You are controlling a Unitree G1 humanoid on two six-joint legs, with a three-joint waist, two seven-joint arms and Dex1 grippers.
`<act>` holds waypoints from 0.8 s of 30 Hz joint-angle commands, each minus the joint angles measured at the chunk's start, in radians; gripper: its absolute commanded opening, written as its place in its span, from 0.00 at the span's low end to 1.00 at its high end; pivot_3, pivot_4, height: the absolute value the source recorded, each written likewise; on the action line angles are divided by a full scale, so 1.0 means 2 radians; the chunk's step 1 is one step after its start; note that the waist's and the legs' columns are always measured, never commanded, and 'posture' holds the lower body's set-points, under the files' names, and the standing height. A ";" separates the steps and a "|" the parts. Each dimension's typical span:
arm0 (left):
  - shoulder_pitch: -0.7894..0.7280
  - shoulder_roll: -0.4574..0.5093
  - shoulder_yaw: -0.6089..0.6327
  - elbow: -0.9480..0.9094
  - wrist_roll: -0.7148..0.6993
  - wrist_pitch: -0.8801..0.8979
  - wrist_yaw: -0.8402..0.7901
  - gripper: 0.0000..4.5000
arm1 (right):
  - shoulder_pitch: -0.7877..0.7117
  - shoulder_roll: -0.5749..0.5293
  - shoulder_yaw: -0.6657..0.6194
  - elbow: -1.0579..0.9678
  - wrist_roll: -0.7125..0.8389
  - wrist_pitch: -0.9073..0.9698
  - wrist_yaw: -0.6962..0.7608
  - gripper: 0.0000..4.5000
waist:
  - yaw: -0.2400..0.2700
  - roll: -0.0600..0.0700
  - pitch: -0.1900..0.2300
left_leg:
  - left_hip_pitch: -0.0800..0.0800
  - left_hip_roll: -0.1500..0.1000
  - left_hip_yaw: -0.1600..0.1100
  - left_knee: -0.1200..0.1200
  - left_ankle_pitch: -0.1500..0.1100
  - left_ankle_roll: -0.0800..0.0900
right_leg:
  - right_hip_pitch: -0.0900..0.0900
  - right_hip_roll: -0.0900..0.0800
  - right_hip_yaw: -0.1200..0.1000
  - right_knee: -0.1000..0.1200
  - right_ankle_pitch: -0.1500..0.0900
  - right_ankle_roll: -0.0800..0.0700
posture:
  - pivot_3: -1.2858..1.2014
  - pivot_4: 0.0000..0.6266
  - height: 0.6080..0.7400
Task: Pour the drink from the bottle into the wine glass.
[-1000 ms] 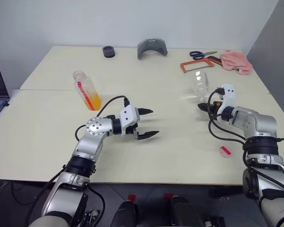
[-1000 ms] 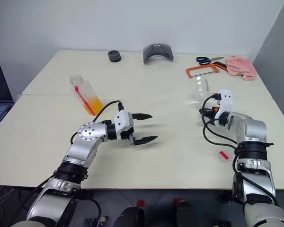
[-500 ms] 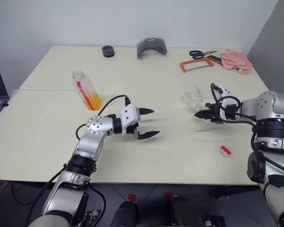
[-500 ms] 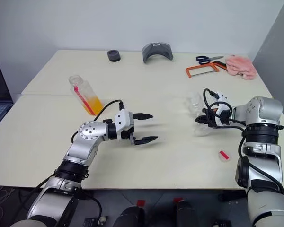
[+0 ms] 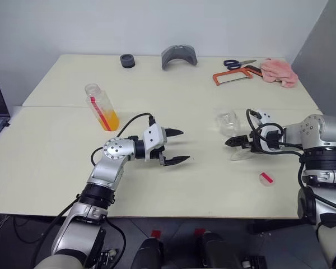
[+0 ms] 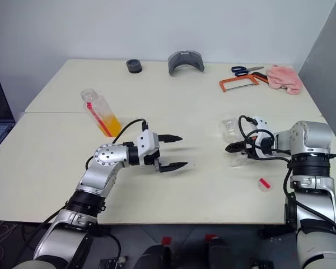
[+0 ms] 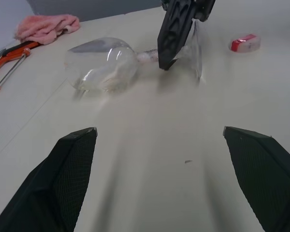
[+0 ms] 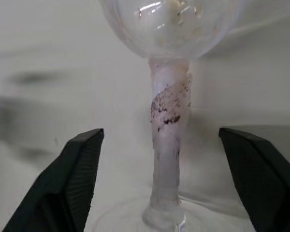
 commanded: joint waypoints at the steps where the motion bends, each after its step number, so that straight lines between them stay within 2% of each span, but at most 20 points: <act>1: -0.008 0.000 -0.002 -0.002 0.001 -0.010 -0.003 1.00 | -0.039 -0.029 0.045 0.002 0.014 -0.006 0.043 0.86 | -0.001 0.000 0.000 | 0.000 0.000 0.000 0.000 0.000 0.000 | 0.000 0.000 0.000 0.000 0.000 0.000 | 0.52 0.24 1.00; 5: -0.008 -0.003 -0.005 -0.001 0.003 -0.012 -0.001 1.00 | -0.083 -0.047 0.132 0.055 -0.003 -0.053 0.106 0.86 | -0.002 0.000 0.000 | 0.000 0.000 0.000 0.000 0.000 0.000 | 0.000 0.000 0.000 0.000 0.000 0.000 | 0.52 0.24 1.00; 10: -0.006 -0.006 -0.003 -0.003 0.007 -0.013 0.002 1.00 | -0.126 -0.041 0.220 0.134 -0.044 -0.123 0.180 0.86 | -0.001 0.000 0.000 | 0.000 0.000 0.000 0.000 0.000 0.000 | 0.000 0.000 0.000 0.000 0.000 0.000 | 0.52 0.24 1.00; 18: 0.004 -0.007 -0.004 -0.012 0.009 -0.013 0.009 1.00 | -0.172 -0.009 0.260 0.250 -0.111 -0.204 0.239 0.86 | -0.002 0.000 0.000 | 0.000 0.000 0.000 0.000 0.000 0.000 | -0.001 0.000 0.000 0.000 0.000 0.000 | 0.52 0.24 1.00; 21: 0.007 -0.010 -0.006 -0.014 0.010 -0.012 0.011 1.00 | -0.178 -0.006 0.261 0.269 -0.128 -0.214 0.256 0.72 | -0.001 0.000 0.000 | 0.000 0.000 0.000 0.000 0.000 0.000 | -0.001 0.000 0.000 0.000 0.000 0.000 | 0.52 0.24 1.00; 24: 0.008 -0.013 -0.008 -0.014 0.011 -0.014 0.012 1.00 | -0.181 -0.002 0.259 0.280 -0.141 -0.219 0.268 0.49 | -0.001 0.000 0.000 | 0.000 0.000 -0.001 0.000 0.000 0.000 | -0.001 0.000 0.000 0.000 0.000 0.000 | 0.52 0.24 1.00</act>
